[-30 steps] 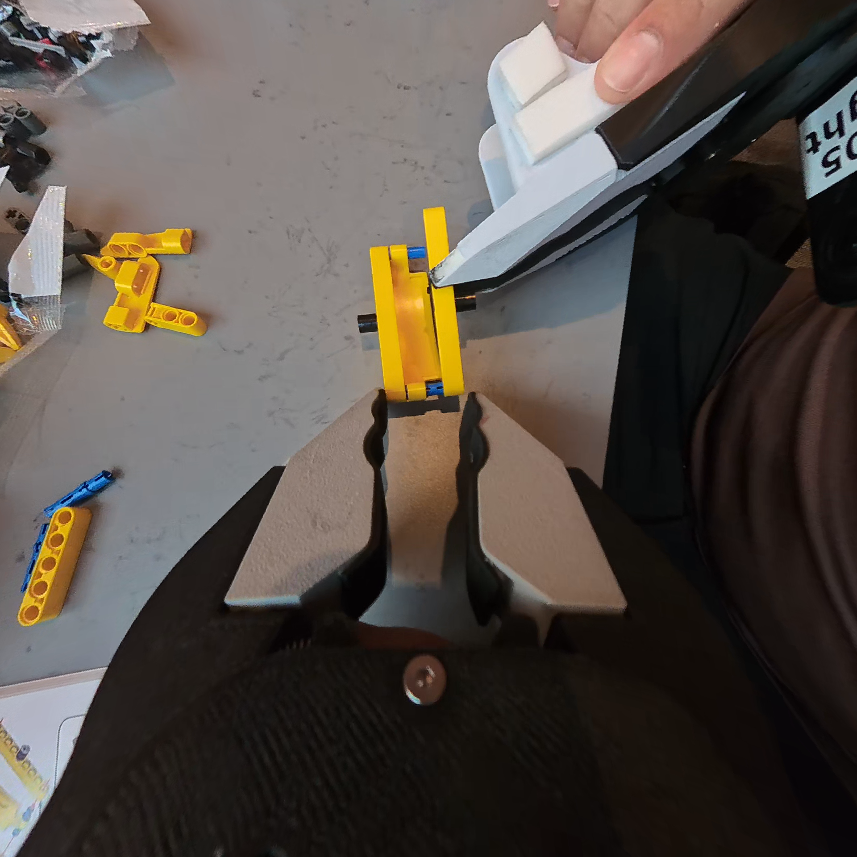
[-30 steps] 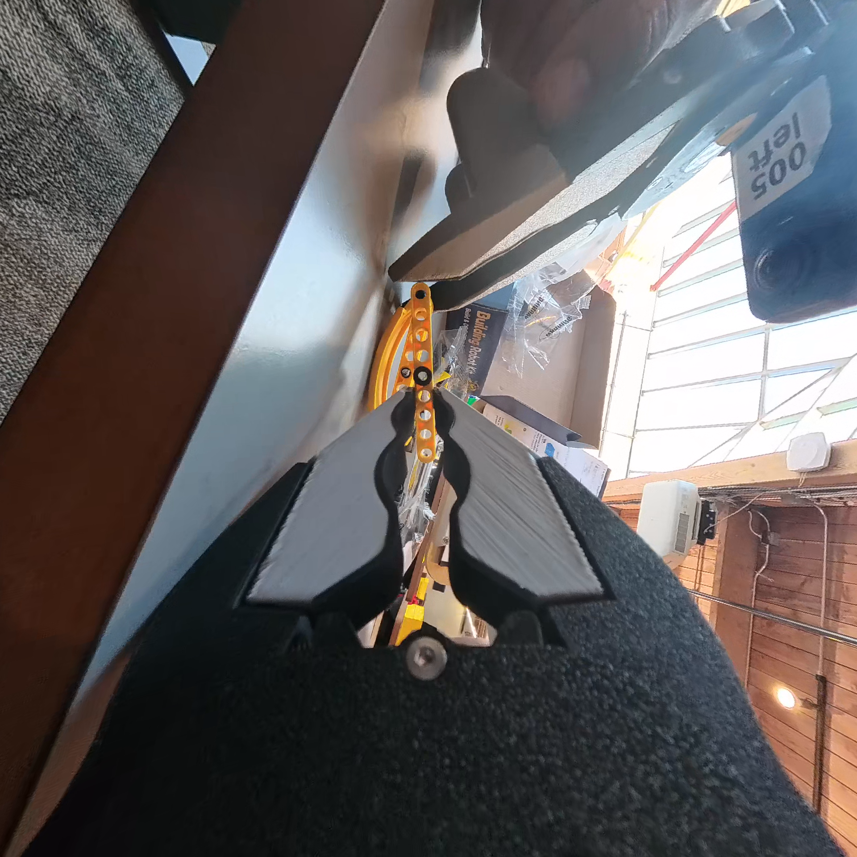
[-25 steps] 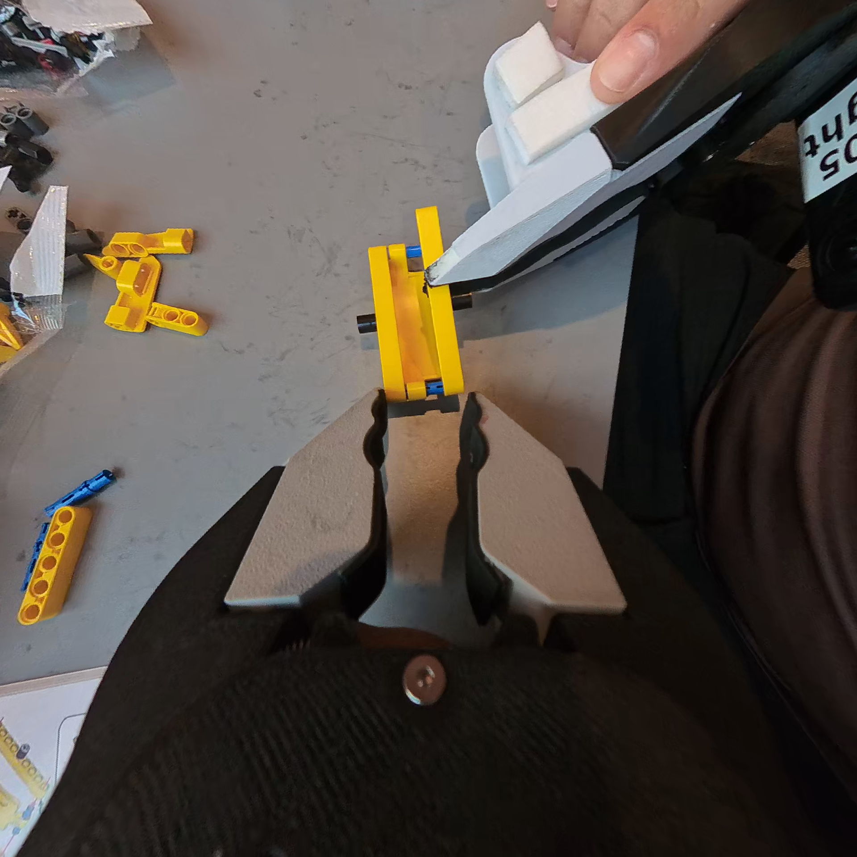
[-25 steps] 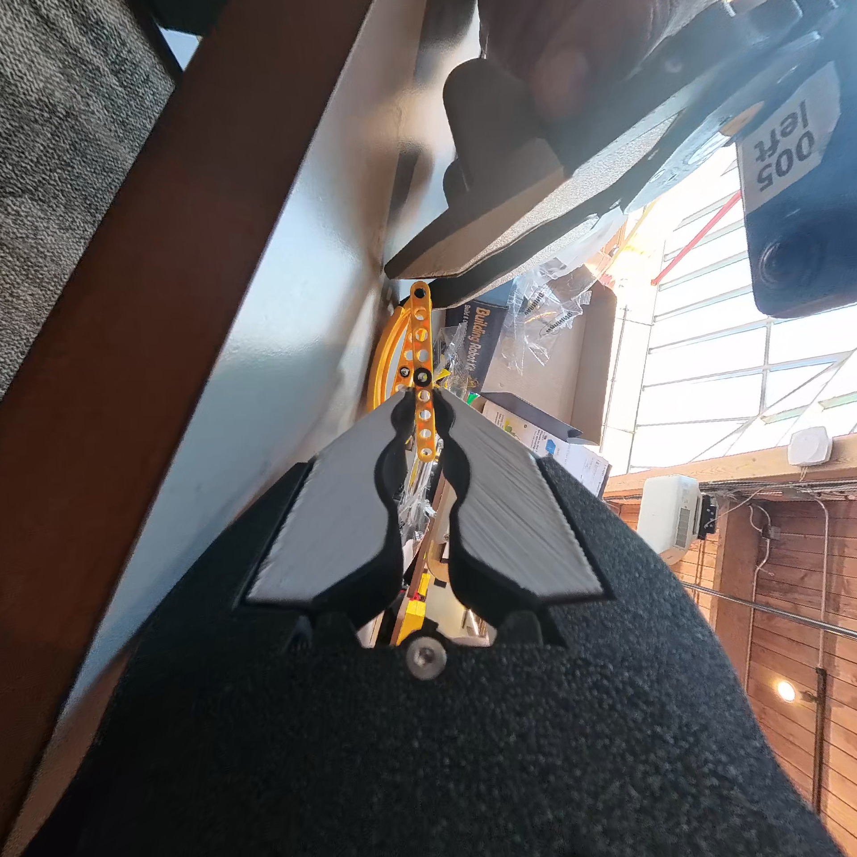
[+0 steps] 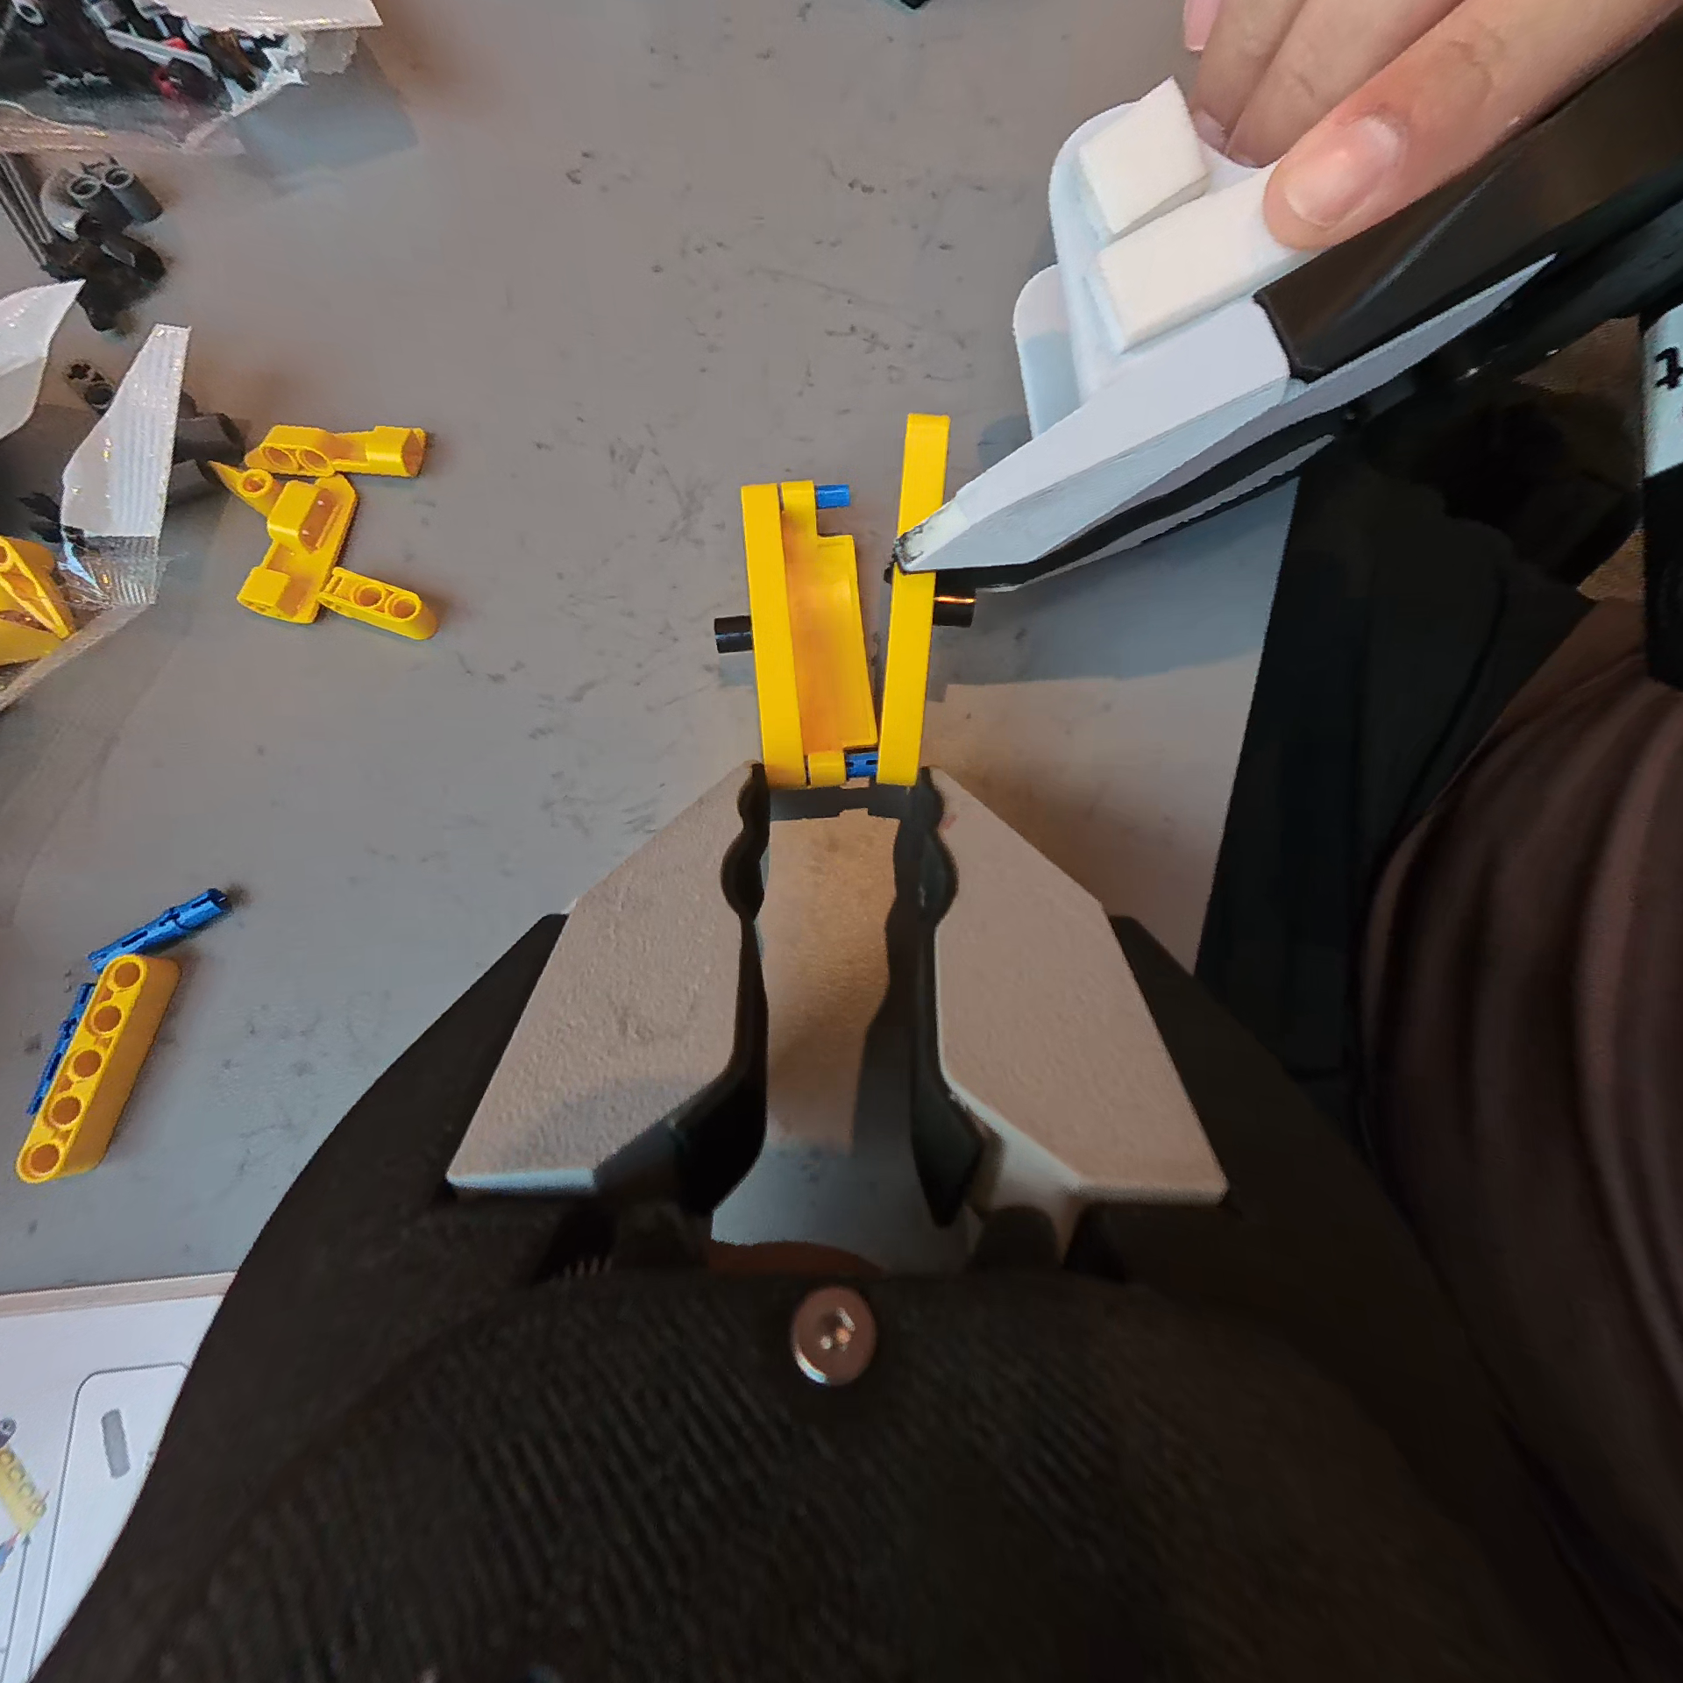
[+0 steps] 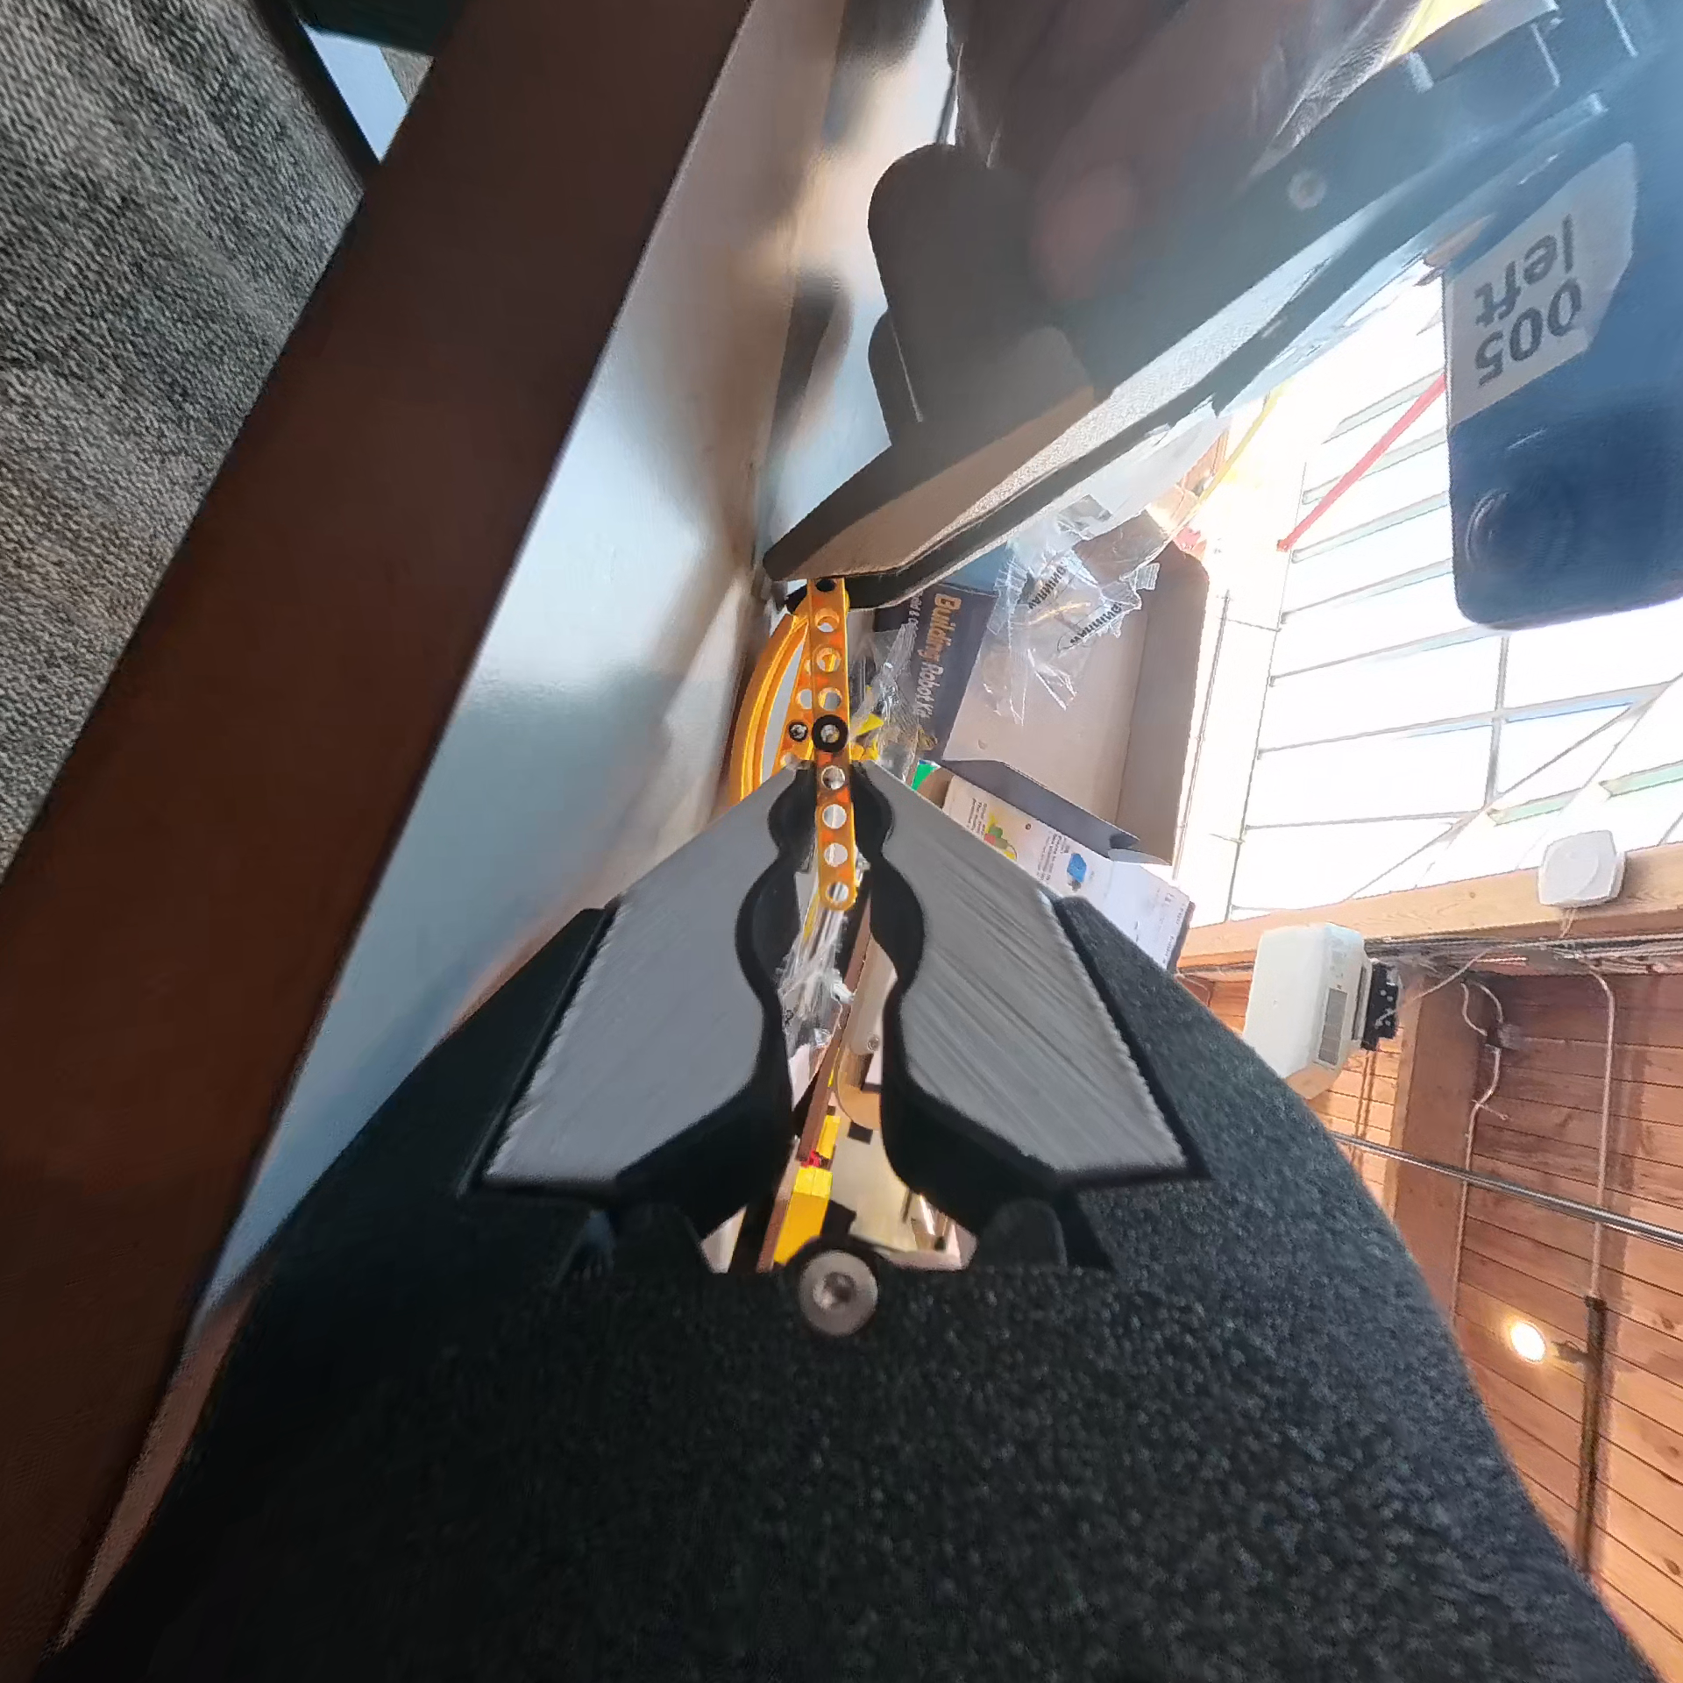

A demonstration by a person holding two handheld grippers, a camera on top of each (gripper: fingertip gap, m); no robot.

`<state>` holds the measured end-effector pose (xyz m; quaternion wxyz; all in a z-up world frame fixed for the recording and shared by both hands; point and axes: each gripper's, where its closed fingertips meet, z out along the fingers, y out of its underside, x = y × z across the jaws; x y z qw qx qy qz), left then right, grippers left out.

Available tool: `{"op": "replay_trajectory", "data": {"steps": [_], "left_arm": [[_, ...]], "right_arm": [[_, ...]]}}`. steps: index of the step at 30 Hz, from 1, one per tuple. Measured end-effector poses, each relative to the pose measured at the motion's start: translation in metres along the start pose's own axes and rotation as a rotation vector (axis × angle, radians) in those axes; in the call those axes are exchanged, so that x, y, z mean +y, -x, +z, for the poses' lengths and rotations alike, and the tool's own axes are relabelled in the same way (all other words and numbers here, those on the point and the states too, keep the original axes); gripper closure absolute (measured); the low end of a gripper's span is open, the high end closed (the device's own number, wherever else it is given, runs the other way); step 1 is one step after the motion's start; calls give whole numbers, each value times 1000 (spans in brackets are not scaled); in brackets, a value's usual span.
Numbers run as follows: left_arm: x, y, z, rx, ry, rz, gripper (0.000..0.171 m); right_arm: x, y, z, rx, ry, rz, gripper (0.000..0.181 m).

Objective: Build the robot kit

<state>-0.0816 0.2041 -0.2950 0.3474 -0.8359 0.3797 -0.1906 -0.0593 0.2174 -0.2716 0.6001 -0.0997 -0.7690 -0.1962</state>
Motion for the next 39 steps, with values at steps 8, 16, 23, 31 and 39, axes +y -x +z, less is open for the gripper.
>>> {"op": "replay_trajectory", "data": {"steps": [8, 16, 23, 31, 39], "left_arm": [[0, 0, 2, -15, 4, 33, 142], [-3, -3, 5, -17, 7, 57, 142], [-3, 1, 5, -26, 8, 31, 143], [-3, 1, 4, -22, 5, 39, 142], [-5, -4, 7, -25, 7, 61, 142]], "right_arm": [[3, 1, 6, -15, -23, 6, 174], [7, 3, 8, -35, 0, 34, 174], [5, 2, -1, -25, 18, 33, 175], [6, 4, 3, -38, -22, 58, 174], [9, 4, 8, -51, 14, 52, 175]]}}
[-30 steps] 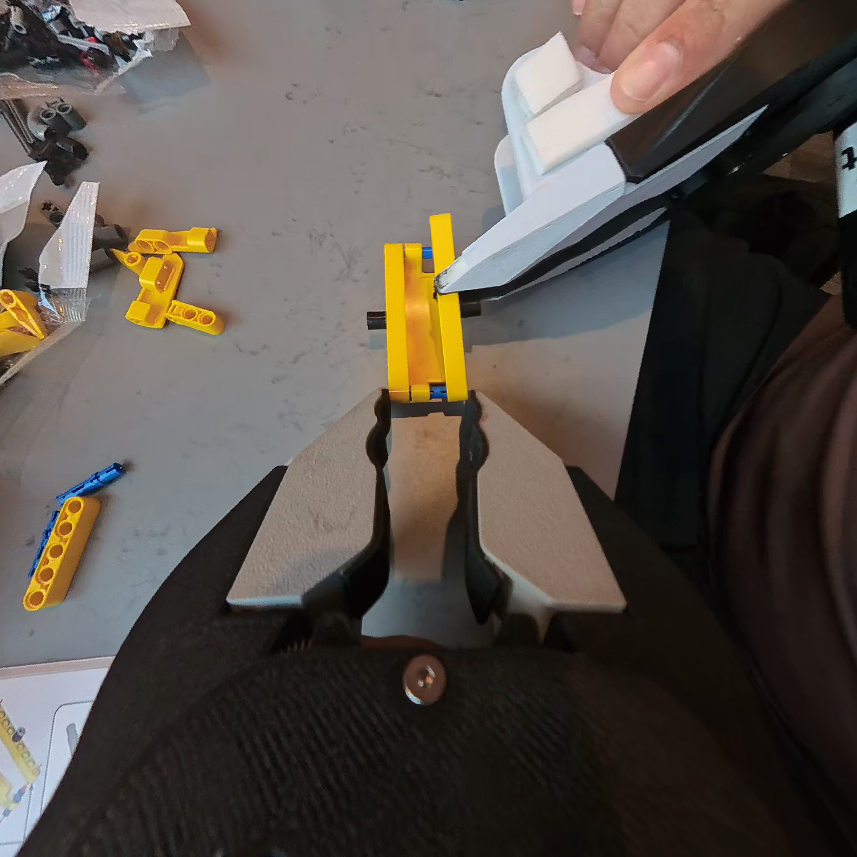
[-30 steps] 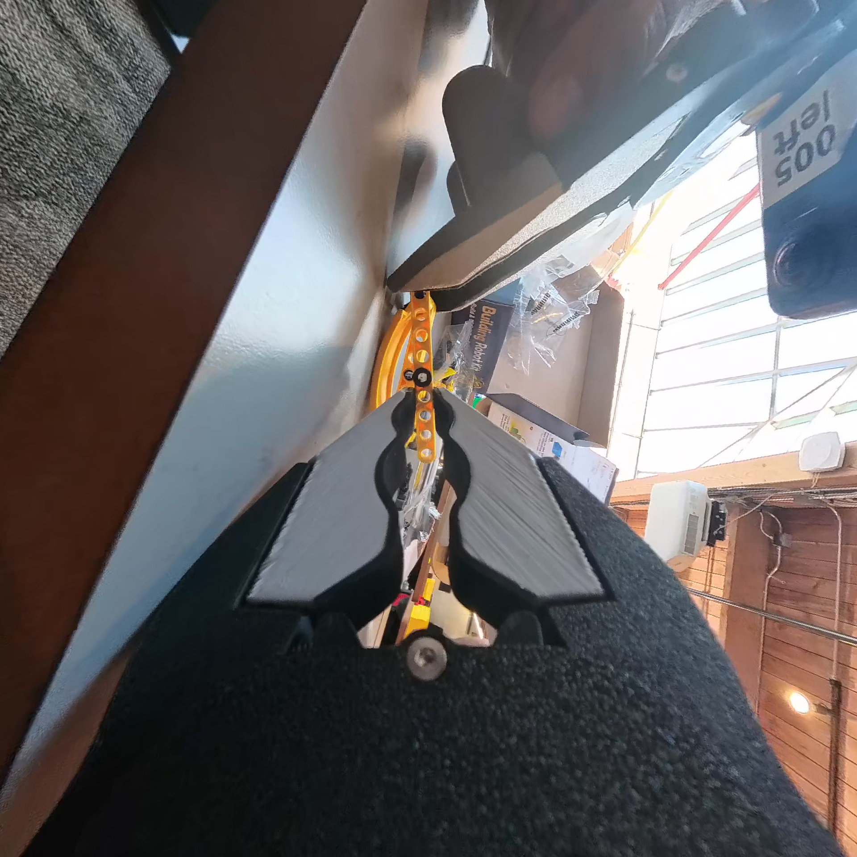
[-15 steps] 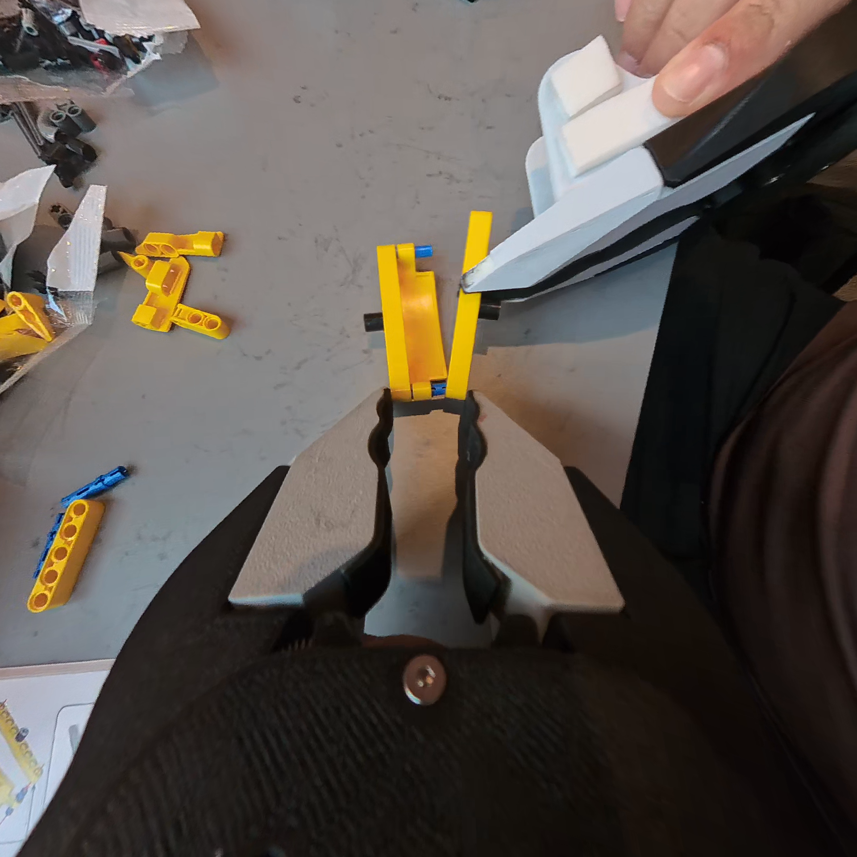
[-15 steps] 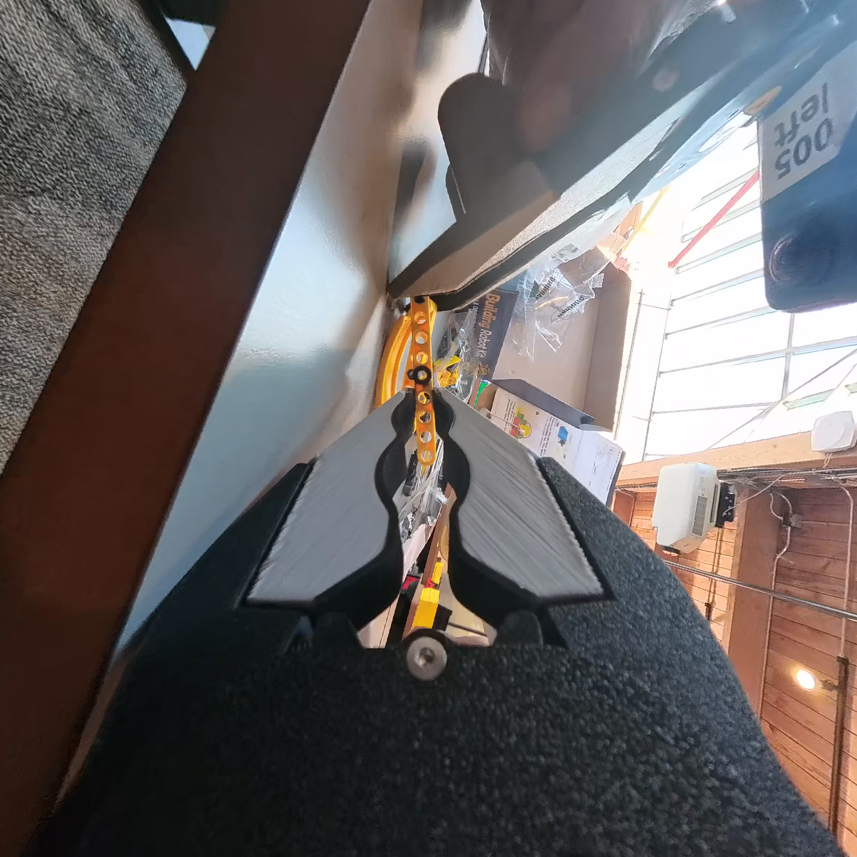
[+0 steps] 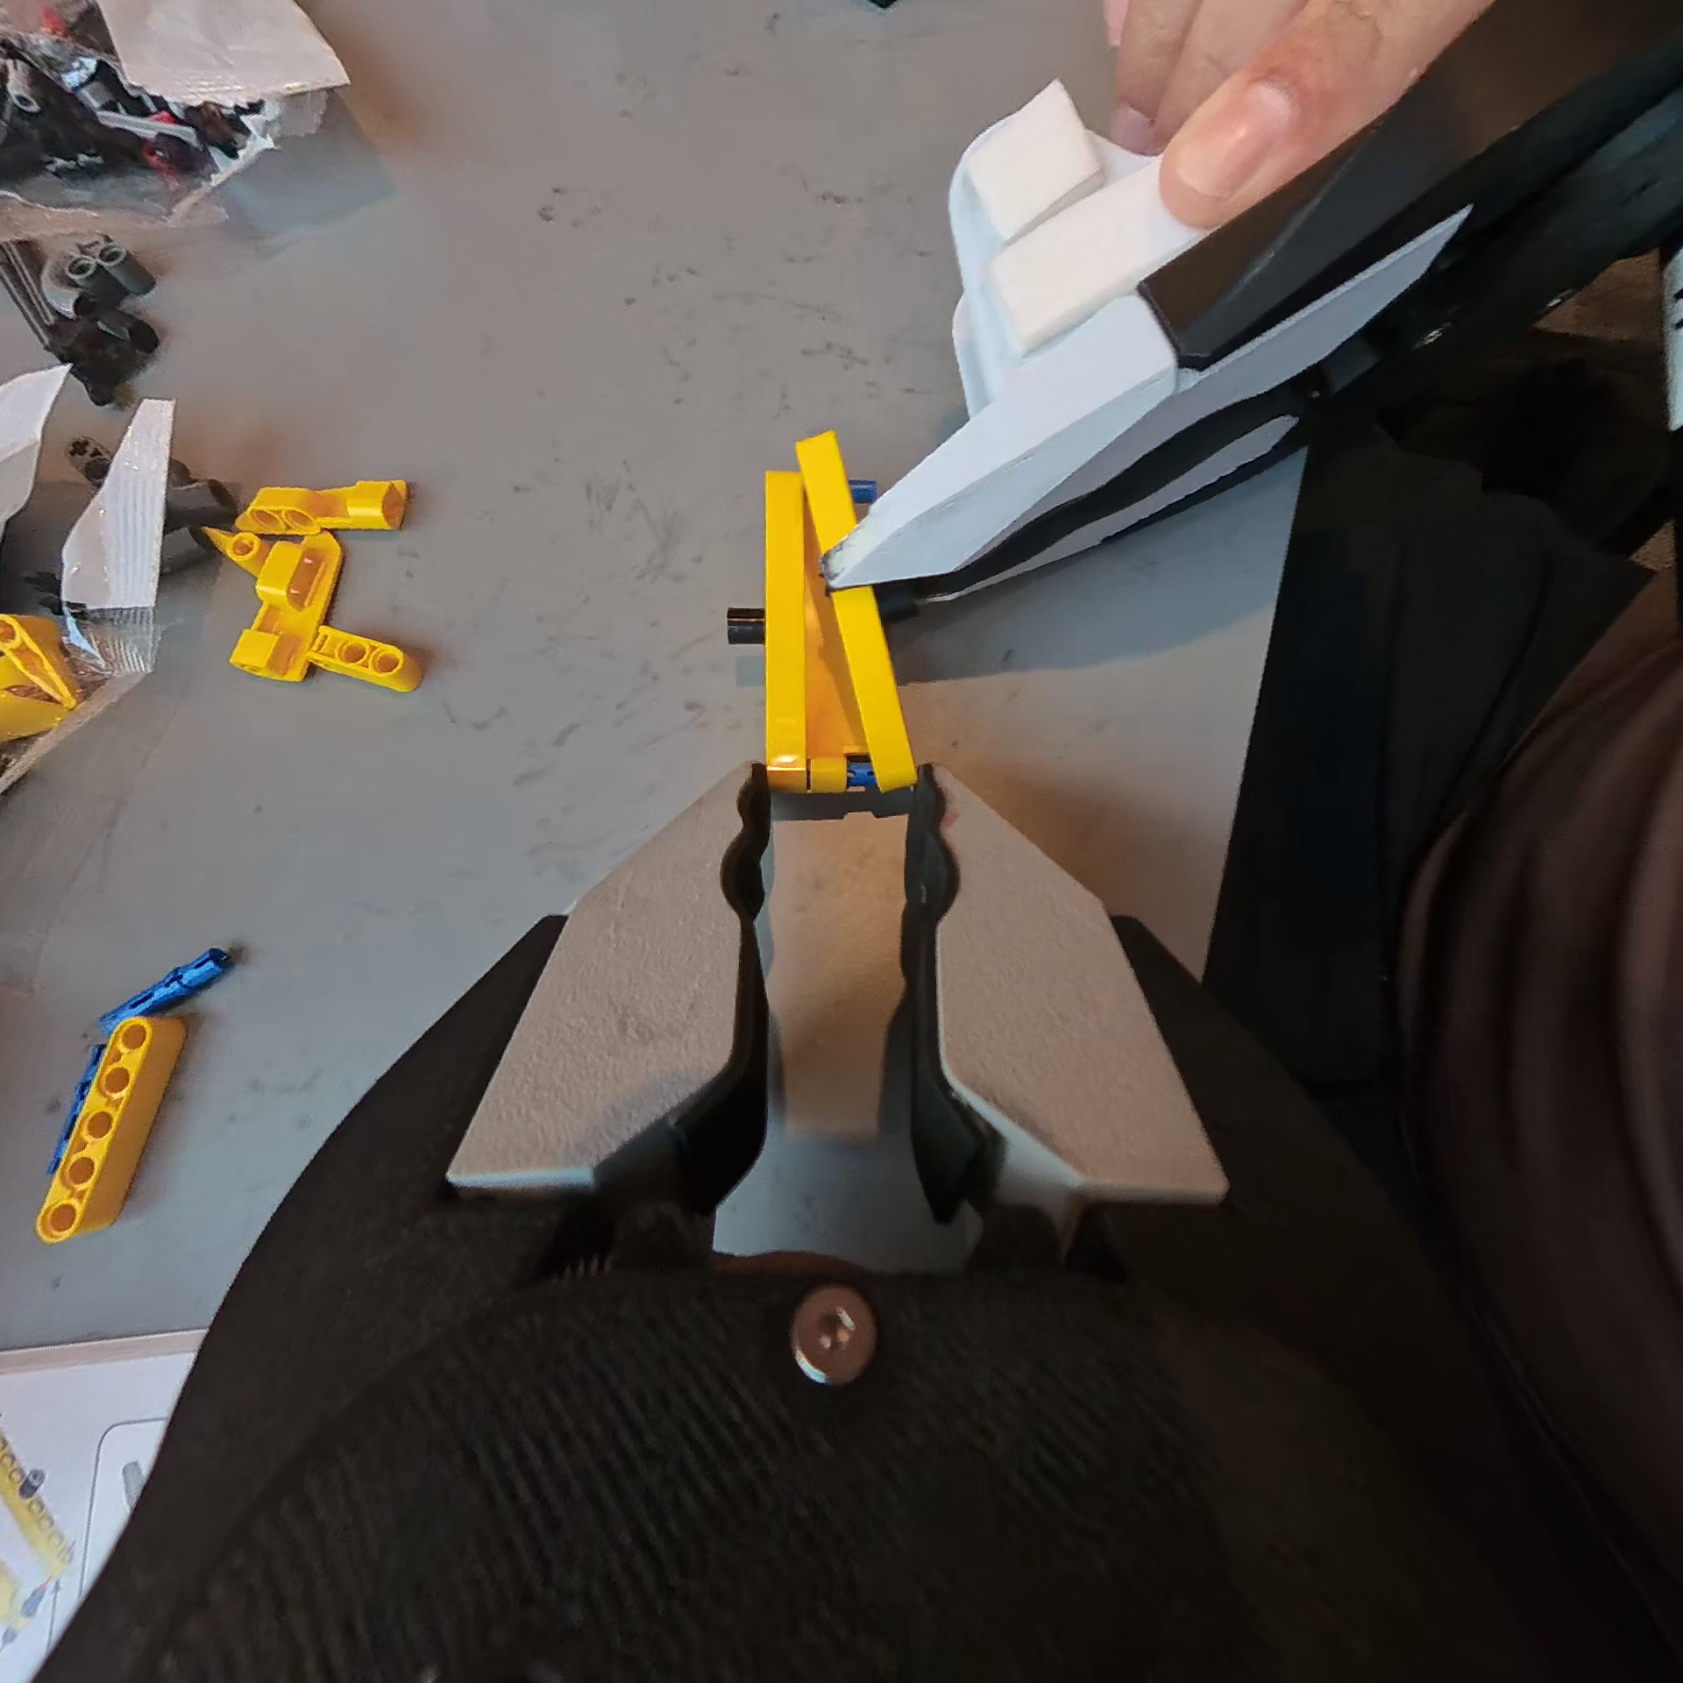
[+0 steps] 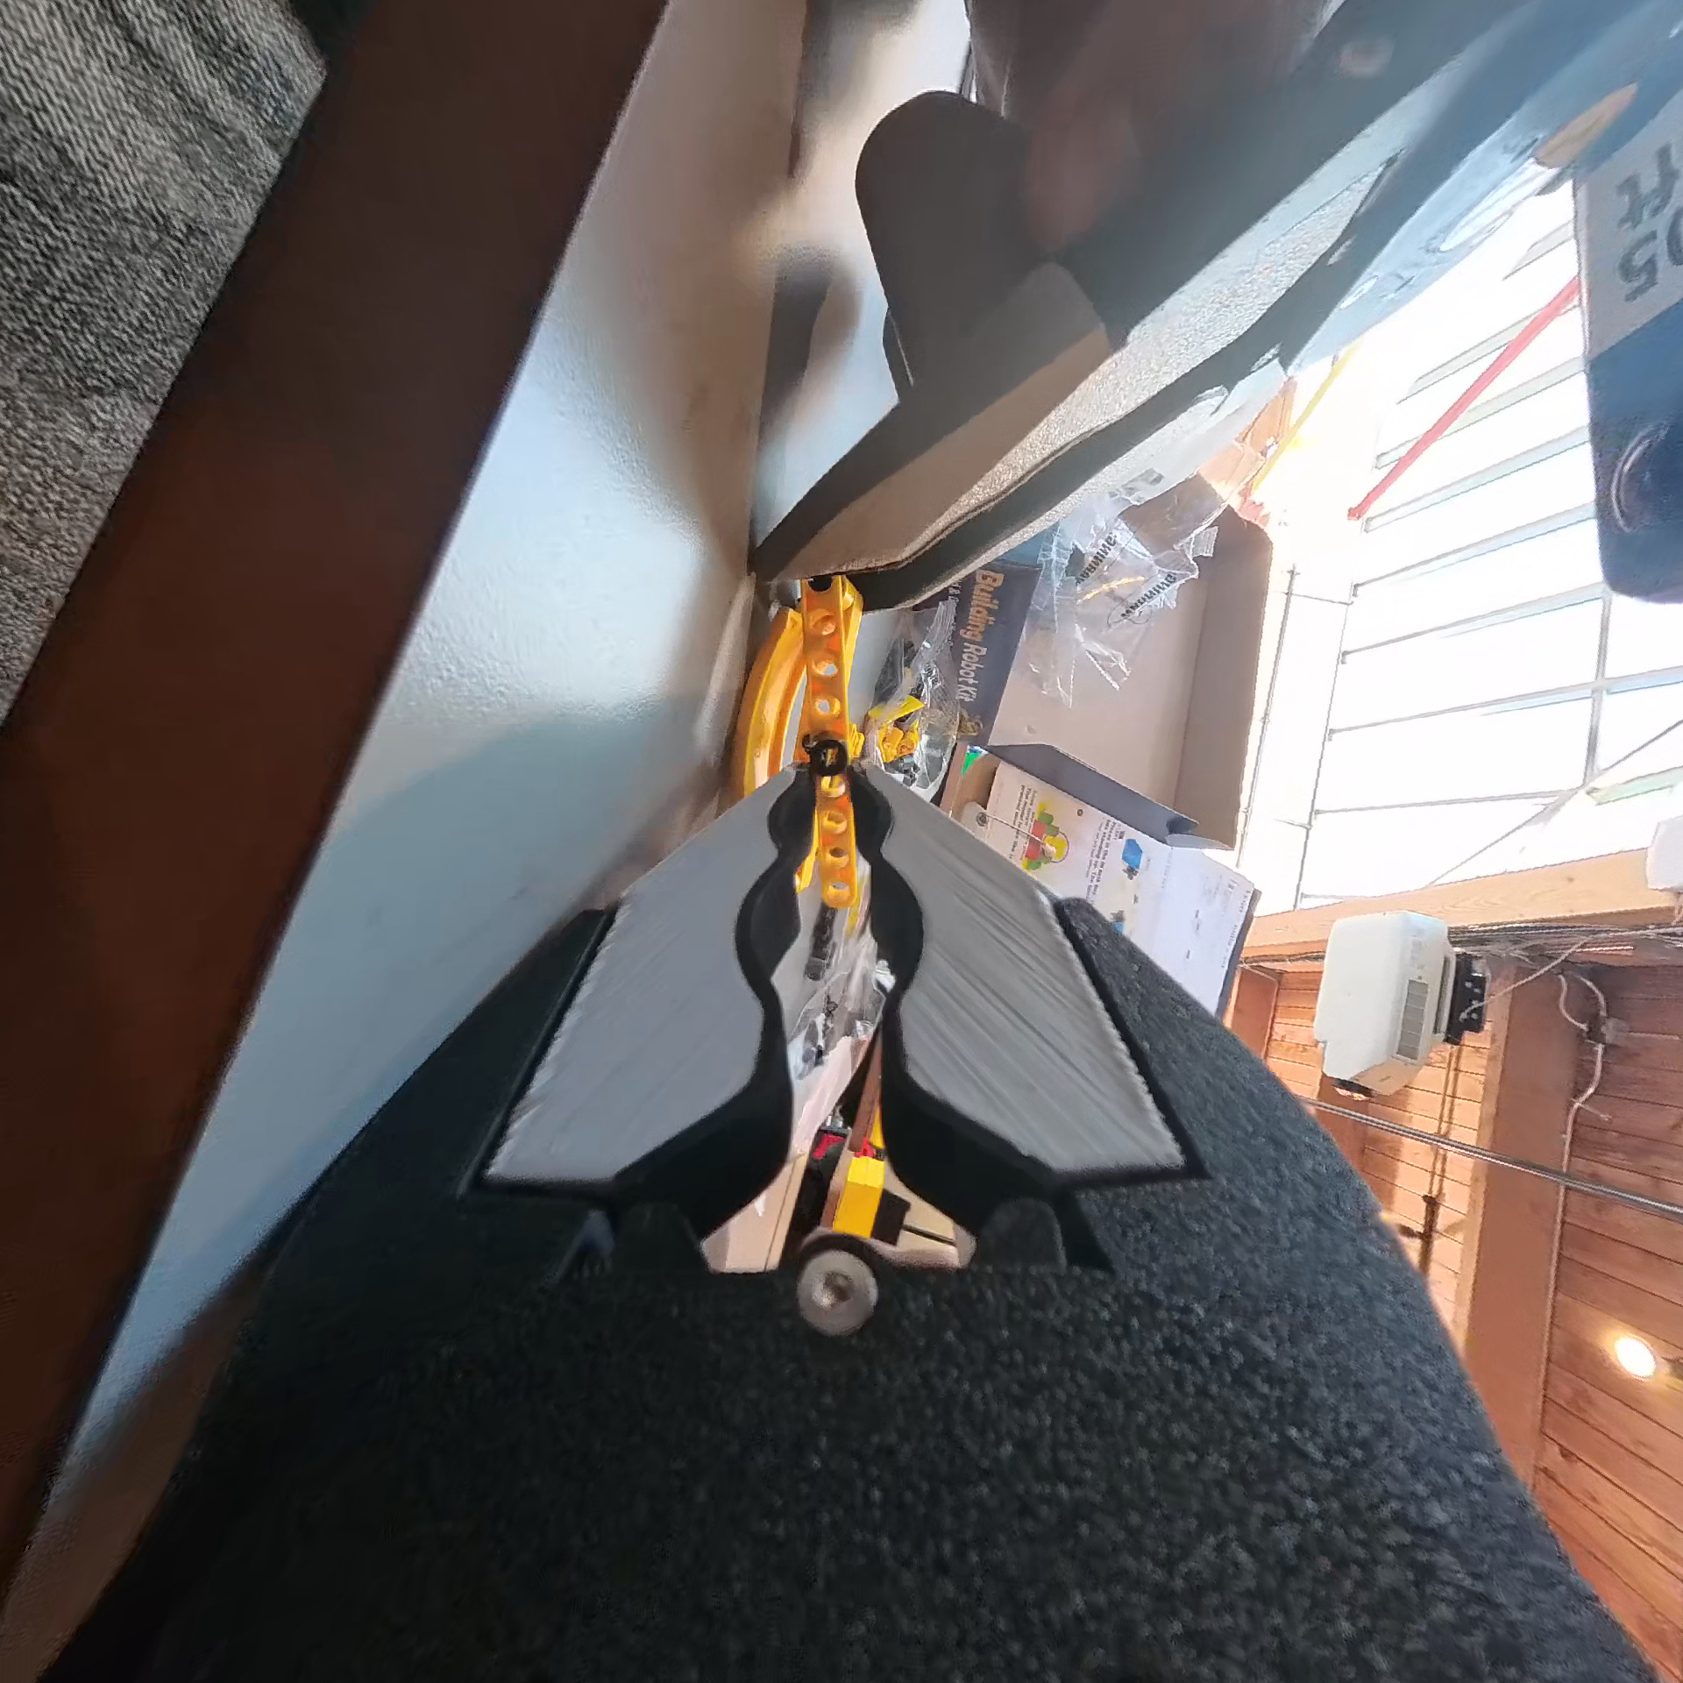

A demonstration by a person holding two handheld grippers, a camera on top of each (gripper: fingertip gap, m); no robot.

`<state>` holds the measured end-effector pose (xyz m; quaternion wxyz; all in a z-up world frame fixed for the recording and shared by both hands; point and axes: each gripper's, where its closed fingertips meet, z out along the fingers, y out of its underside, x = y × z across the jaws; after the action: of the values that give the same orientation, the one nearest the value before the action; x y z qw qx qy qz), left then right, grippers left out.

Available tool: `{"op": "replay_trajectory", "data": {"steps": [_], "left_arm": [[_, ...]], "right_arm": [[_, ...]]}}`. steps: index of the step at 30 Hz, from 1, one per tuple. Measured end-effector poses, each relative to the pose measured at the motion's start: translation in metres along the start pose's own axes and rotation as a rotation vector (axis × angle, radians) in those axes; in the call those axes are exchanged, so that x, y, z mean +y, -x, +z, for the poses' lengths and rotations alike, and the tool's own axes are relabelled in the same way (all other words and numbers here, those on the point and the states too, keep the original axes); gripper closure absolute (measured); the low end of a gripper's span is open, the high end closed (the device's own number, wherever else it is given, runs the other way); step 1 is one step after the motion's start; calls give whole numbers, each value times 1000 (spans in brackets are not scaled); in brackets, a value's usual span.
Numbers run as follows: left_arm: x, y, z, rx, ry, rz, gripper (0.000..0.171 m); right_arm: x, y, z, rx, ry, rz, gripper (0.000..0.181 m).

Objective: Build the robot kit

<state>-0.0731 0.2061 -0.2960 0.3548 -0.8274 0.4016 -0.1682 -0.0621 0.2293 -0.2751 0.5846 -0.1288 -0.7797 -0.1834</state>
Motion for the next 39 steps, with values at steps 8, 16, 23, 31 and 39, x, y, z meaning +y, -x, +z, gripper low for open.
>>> {"op": "replay_trajectory", "data": {"steps": [8, 16, 23, 31, 39], "left_arm": [[0, 1, 0, 10, -3, -18, 148], [0, 6, -1, -10, -2, -42, 132], [-7, -2, 6, 0, -3, 10, 145], [-14, -17, 9, -61, -12, 155, 136], [-13, -10, 4, -91, -7, 178, 142]], "right_arm": [[-1, 1, -2, 1, -2, 24, 174], [-3, -1, -6, 26, 6, -12, 174], [-10, 3, -10, -8, 2, 23, 174], [-8, 10, -12, -65, -18, 117, 171], [-16, 12, -29, -158, -123, 255, 167]]}}
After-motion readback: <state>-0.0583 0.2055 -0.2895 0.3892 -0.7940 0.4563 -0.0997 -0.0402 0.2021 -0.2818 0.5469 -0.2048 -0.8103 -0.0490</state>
